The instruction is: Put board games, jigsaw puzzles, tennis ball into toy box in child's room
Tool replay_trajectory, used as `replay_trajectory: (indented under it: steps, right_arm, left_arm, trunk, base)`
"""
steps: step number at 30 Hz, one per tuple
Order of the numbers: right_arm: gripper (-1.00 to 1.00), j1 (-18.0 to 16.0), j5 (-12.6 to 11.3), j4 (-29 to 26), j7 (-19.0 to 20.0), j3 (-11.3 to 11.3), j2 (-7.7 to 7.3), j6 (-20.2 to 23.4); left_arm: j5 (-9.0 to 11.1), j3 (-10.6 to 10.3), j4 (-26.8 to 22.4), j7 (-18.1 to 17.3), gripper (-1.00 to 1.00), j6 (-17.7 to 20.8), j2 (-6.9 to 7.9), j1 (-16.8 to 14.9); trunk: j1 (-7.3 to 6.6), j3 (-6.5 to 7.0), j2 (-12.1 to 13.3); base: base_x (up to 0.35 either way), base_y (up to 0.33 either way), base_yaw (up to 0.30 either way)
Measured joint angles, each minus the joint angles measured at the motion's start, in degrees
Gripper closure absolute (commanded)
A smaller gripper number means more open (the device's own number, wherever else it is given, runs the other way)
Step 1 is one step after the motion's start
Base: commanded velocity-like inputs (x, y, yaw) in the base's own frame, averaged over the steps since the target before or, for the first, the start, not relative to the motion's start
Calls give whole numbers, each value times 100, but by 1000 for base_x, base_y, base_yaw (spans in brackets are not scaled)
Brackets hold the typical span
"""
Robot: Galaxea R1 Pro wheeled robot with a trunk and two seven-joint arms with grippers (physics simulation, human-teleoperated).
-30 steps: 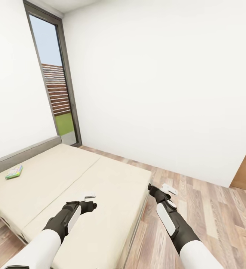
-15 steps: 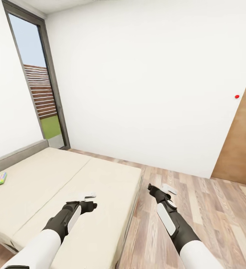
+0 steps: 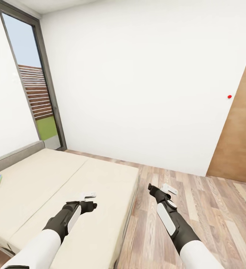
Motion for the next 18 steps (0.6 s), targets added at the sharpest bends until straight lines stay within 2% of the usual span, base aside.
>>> replay_trajectory:
  steps: [18]
  right_arm:
    - [-100,0,0,-1,0,-1,0,0]
  left_arm:
    - [0,0,1,-1,-100,-1,0,0]
  trunk:
    - [0,0,0]
  base:
    - [-50,40,-9]
